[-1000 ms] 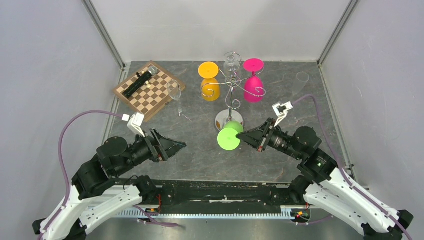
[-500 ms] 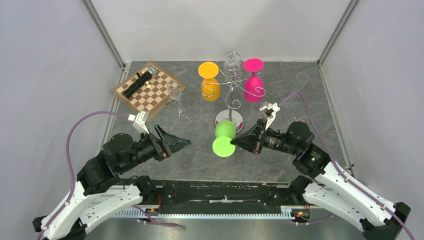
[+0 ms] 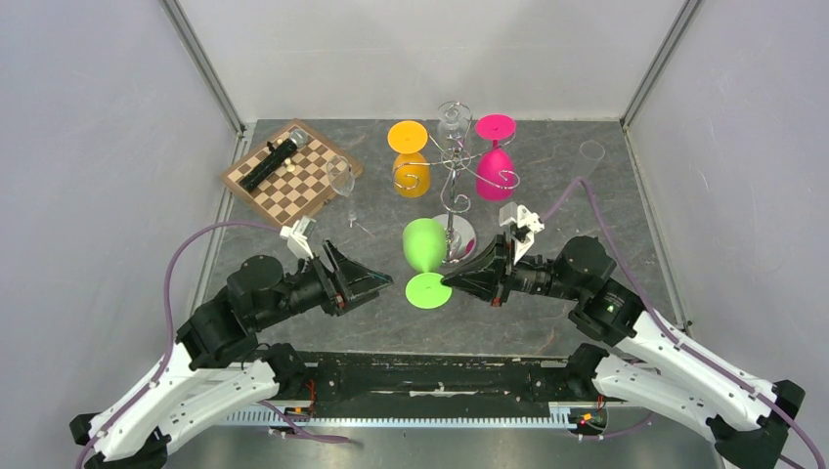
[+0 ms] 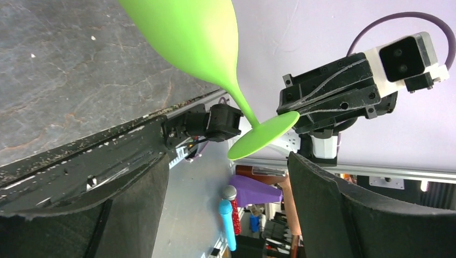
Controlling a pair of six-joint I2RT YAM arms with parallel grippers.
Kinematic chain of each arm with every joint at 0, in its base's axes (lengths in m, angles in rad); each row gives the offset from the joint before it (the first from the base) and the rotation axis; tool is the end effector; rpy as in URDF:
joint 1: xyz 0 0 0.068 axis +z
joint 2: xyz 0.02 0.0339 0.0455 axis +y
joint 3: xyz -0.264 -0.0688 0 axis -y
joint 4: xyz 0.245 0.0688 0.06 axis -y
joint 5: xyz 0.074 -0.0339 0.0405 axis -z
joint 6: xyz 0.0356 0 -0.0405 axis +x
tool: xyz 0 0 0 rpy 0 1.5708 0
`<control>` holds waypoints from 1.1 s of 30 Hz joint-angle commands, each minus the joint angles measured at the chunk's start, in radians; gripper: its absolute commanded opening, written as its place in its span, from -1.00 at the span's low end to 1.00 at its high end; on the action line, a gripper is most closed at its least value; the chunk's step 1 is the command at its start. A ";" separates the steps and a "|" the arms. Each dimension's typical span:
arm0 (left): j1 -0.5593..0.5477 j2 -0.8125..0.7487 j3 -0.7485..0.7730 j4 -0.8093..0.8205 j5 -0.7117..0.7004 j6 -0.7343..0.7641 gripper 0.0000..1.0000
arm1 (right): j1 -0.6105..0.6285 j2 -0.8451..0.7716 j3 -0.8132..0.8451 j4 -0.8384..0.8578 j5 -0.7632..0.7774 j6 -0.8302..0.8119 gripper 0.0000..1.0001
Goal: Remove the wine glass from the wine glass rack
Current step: Place the wine glass at the center of the board.
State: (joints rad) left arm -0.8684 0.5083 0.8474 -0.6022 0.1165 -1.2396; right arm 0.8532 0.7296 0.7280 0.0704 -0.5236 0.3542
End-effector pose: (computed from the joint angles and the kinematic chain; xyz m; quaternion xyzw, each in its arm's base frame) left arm 0.0654 -0.0836 0.3516 -0.1114 0.7853 -0.5507 0.2598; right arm 0.1003 0.1420 0.3563 -0.3461 0.5920 0.5462 0.4810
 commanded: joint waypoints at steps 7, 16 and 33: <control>-0.003 0.040 -0.049 0.169 0.100 -0.118 0.70 | 0.057 0.017 0.042 0.135 0.008 -0.149 -1.00; -0.001 0.053 -0.059 0.209 0.117 -0.141 0.68 | 0.147 0.040 0.029 0.211 0.051 -0.237 -1.00; -0.001 0.076 -0.071 0.247 0.149 -0.147 0.40 | 0.323 0.131 0.046 0.288 0.210 -0.374 -1.00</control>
State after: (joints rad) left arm -0.8684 0.5716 0.7784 -0.4175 0.2256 -1.3552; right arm 1.1473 0.8482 0.7303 0.2806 -0.3805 0.0410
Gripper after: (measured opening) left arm 0.730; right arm 0.007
